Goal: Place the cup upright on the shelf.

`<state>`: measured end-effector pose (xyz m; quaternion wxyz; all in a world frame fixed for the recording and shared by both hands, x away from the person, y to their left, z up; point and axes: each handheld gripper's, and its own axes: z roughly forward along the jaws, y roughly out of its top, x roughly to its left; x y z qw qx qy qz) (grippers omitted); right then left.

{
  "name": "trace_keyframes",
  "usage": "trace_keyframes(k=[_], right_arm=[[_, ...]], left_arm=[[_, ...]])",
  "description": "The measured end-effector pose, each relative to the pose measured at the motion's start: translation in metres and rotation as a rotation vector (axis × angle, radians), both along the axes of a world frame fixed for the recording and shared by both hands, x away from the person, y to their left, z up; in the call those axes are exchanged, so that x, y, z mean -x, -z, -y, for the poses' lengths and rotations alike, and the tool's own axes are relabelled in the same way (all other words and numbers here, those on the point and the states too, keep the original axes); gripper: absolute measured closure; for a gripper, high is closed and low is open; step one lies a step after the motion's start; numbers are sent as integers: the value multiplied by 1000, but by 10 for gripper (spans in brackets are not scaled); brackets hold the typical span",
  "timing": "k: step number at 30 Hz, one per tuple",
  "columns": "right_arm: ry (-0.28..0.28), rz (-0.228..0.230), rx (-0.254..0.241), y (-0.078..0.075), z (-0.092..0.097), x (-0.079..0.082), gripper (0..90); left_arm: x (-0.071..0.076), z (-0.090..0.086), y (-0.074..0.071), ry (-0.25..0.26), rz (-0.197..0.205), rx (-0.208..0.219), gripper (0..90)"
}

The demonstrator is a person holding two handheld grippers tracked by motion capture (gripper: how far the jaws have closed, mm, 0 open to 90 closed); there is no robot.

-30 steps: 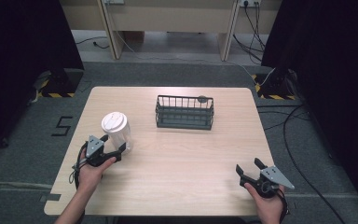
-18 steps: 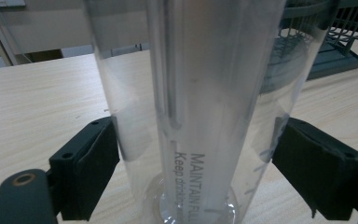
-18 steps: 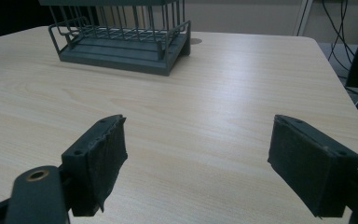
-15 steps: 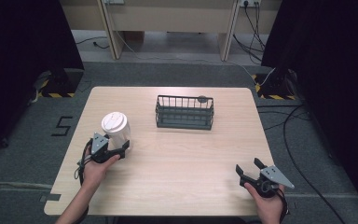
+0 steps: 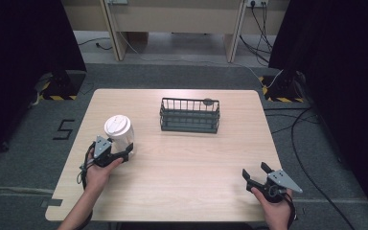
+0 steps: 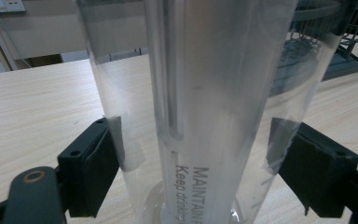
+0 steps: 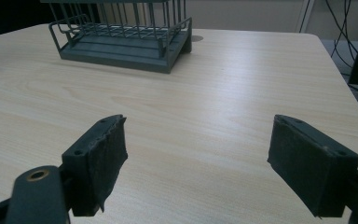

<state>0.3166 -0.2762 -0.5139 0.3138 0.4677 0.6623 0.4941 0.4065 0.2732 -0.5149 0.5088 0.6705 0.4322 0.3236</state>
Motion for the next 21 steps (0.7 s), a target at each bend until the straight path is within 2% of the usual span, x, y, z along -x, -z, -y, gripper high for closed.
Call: trace_keyframes(k=[5,12,19,21], right_arm=[[2,2,1,0,1,0,197],[-2,1,3,0,0,0,197],[-3,-3,-3,0,1,0,197],[-3,-3,-3,0,1,0,198]], left_arm=[[0,1,-1,-8,-11,19,177],[2,6,-7,-2,-6,15,178],[3,12,-16,16,7,18,178],[2,13,-18,36,8,16,178]])
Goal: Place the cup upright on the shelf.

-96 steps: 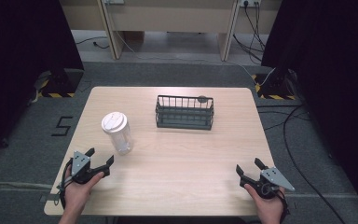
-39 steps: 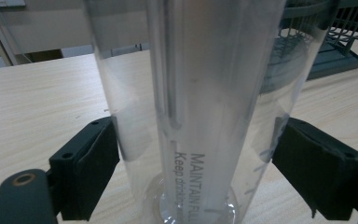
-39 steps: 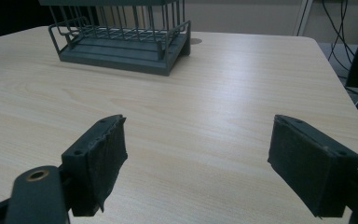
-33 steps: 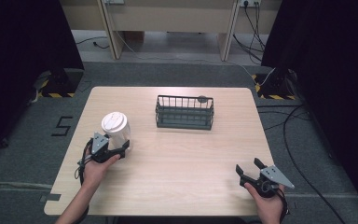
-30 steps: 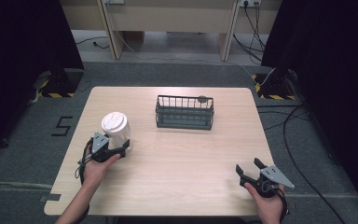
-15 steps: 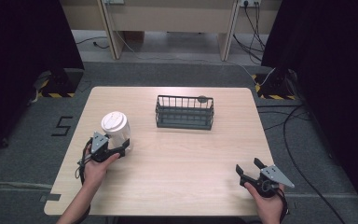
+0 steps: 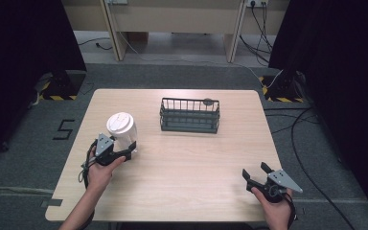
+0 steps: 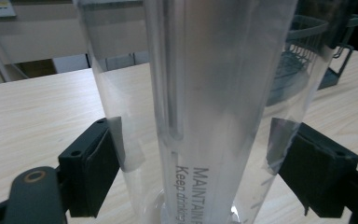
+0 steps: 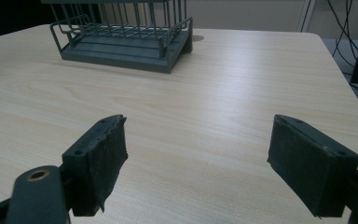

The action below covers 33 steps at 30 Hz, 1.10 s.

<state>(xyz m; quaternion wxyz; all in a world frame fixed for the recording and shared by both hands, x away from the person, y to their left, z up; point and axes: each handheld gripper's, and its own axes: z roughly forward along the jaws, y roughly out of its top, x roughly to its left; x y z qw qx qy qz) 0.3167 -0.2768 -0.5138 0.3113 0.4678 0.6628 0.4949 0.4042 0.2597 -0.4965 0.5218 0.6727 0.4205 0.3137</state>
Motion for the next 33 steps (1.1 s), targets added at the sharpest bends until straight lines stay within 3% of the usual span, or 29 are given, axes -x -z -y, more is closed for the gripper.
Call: trace_keyframes(k=[14,33], right_arm=[[-1,-1,-5,0,0,0,198],[0,-3,-18,0,0,0,197]], left_arm=[[-4,14,-19,36,25,-6,179],[-13,33,-34,67,50,16,179]])
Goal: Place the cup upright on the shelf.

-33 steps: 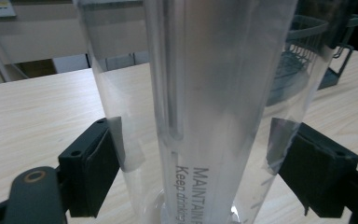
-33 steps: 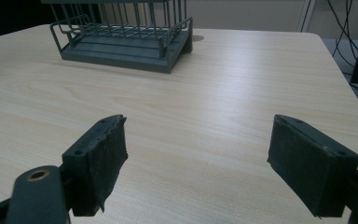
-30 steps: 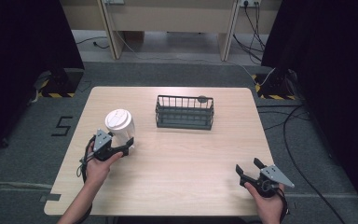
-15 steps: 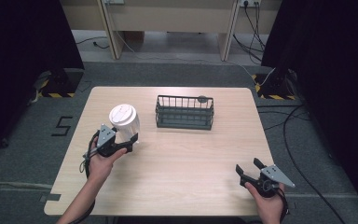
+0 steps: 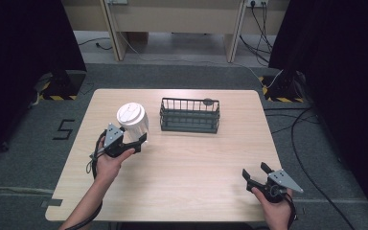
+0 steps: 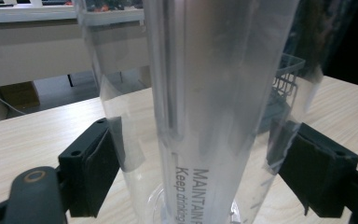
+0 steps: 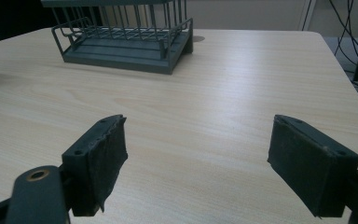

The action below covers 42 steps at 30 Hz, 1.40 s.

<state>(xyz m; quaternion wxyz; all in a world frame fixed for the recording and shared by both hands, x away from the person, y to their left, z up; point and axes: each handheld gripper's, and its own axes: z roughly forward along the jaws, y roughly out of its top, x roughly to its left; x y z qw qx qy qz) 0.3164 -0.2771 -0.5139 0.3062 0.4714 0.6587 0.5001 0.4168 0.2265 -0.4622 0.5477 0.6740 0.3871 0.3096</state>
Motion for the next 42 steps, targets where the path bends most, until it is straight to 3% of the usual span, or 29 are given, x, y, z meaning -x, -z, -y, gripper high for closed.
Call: trace_keyframes(k=[29,42], right_arm=[[-6,-2,-9,0,0,0,197],[-8,-7,-12,0,0,0,199]], left_arm=[[-12,29,-15,44,26,5,179],[-18,45,-28,74,49,0,179]])
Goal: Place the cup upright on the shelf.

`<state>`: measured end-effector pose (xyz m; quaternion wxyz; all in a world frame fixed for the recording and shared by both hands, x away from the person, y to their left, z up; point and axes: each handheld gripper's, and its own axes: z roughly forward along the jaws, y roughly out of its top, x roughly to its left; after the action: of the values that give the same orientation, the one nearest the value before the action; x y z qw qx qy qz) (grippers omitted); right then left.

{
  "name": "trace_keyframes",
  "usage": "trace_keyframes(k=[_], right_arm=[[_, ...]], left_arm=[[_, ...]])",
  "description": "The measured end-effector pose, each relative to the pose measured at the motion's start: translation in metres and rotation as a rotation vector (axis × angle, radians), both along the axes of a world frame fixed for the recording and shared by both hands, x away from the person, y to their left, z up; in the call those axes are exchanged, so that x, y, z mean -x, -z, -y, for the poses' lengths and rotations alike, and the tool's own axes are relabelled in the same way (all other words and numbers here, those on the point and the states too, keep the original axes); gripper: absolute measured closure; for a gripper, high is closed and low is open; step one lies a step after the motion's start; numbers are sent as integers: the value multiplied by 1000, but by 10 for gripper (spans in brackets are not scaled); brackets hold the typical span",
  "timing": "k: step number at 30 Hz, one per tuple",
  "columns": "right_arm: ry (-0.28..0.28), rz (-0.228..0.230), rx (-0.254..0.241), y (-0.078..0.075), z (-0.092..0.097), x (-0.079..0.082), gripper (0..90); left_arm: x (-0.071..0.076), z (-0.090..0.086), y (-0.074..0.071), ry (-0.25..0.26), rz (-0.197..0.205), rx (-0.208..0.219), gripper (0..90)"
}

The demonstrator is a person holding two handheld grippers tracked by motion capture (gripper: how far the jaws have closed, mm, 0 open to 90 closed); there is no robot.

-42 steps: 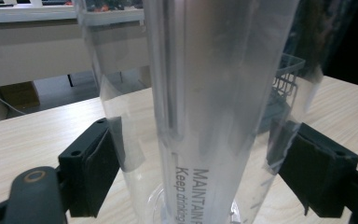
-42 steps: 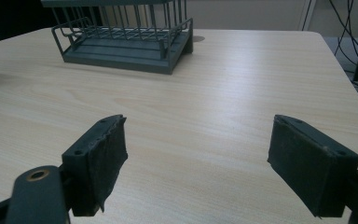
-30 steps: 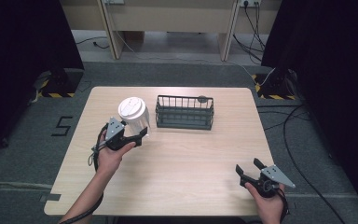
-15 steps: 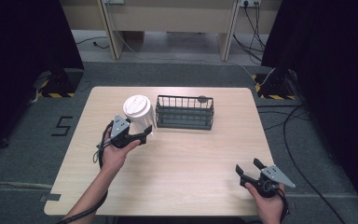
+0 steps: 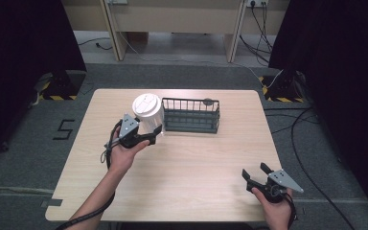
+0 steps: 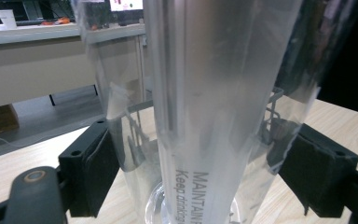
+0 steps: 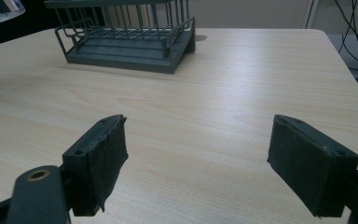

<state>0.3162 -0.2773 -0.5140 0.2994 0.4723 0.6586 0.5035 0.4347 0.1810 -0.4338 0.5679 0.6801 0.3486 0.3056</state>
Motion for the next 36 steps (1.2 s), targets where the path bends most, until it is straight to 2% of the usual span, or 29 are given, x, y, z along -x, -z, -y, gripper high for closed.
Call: trace_keyframes(k=[15,36], right_arm=[[-1,4,5,0,0,0,200],[-3,4,6,0,0,0,201]], left_arm=[[-10,27,-10,46,11,-8,179],[-16,48,-11,77,9,-11,179]])
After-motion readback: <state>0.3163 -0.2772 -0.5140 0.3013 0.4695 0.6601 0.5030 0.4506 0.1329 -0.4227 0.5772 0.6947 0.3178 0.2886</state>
